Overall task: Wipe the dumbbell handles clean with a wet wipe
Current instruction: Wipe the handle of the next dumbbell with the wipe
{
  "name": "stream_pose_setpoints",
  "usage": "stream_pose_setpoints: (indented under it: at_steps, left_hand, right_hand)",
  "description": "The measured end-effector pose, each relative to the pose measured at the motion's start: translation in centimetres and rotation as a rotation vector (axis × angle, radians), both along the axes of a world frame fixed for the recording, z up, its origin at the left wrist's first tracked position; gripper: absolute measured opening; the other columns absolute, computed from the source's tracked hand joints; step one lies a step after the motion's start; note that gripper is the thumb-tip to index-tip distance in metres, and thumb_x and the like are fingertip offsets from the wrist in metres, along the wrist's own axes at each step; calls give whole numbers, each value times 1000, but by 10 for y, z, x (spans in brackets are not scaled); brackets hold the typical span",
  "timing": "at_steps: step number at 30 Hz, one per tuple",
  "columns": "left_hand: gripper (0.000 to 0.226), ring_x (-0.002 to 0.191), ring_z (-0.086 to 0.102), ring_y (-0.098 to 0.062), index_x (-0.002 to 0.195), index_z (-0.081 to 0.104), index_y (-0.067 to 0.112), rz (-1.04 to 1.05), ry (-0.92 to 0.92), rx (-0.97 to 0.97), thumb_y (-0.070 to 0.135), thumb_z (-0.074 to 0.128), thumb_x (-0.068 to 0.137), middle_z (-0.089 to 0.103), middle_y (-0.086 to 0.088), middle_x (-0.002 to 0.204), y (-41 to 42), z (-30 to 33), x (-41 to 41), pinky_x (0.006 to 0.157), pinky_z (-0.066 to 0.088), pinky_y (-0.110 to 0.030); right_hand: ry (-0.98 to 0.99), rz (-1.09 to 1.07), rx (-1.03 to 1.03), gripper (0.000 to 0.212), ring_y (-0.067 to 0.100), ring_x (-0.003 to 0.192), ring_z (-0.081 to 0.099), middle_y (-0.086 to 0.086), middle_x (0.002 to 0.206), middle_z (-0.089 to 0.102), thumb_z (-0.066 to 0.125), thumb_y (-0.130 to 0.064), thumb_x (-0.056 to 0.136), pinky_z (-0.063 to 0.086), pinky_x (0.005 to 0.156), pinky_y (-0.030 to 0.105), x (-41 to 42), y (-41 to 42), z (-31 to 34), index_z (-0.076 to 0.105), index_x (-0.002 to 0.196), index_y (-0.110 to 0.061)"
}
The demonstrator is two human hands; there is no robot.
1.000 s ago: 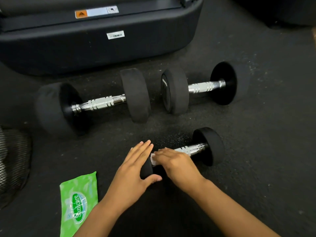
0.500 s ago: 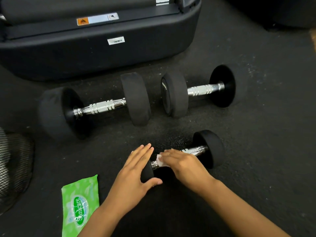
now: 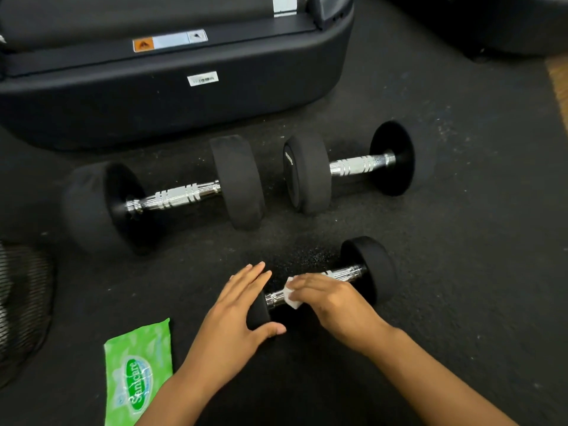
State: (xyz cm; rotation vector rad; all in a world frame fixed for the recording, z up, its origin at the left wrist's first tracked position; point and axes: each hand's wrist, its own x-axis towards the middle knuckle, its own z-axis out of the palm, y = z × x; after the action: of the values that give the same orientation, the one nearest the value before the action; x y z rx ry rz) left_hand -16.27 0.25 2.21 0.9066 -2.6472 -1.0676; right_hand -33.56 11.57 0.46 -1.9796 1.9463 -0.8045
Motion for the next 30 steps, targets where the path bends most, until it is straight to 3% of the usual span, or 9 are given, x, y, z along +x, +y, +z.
stream_pose_setpoints:
  at_steps: [5,8,10,14,17,23,25,28,30]
  left_hand:
    - [72,128,38,-1,126,53,38,91,78,43,69,55,60,49,23,131,8,21,-15,109,30,-28]
    - [42,110,51,6,111,64,35,120,198,87,47,67,70,58,24,113,16,32,-30,96,40,-17]
    - [28,101,57,5,101,70,28,118,233,53,28,73,73,64,20,103,18,27,-38,90,45,-18]
    - [16,84,63,-3,88,71,22,-18,112,-180,19,76,72,68,12,89,20,11,-51,79,51,-25]
    - [22,74,66,-13,80,68,16,-169,-8,-376,20,82,64,68,4,83,22,1,-61,70,55,-28]
    - [61,89,69,-15,105,69,9,-189,-12,-447,7,89,48,71,-5,101,37,-13,-67,84,51,-30]
    - [57,92,69,-19,106,70,5,-206,2,-504,4,85,51,70,-10,104,44,-22,-69,81,53,-33]
    - [37,91,69,-21,103,70,2,-223,63,-574,7,50,72,70,-14,103,44,-29,-76,81,53,-34]
    - [38,91,69,-21,103,70,2,-246,62,-558,9,50,72,70,-14,102,41,-31,-80,82,52,-32]
  right_hand:
    - [-100,-119,-103,21,10,98,45,-8,105,53,51,-19,87,39,84,14,-4,2,19,69,98,-20]
    - [-157,-144,-184,14,11,90,49,-10,96,51,55,-14,87,44,75,21,-3,3,28,66,96,-16]
    - [-238,-183,-224,10,9,87,53,-11,93,56,61,-10,86,46,75,21,-2,4,31,63,93,-17]
    - [-378,-348,-175,35,4,90,59,-6,93,61,69,4,77,45,80,14,-10,10,29,61,102,-20]
    - [-214,-523,-175,29,6,107,51,-10,104,61,66,-3,79,38,93,15,-24,18,28,65,105,-17]
    - [-46,-673,19,50,9,138,23,-6,144,37,61,-15,87,15,113,18,-34,28,5,46,135,-13]
    - [56,-676,42,54,13,139,22,-1,146,35,60,-13,88,15,113,24,-34,28,-2,41,138,-9]
    - [87,-698,27,54,15,137,23,2,144,37,62,-8,86,14,112,26,-33,27,-3,42,136,-6]
    - [86,-701,11,53,14,136,25,4,141,41,64,-5,84,15,111,26,-33,26,-3,45,134,-4]
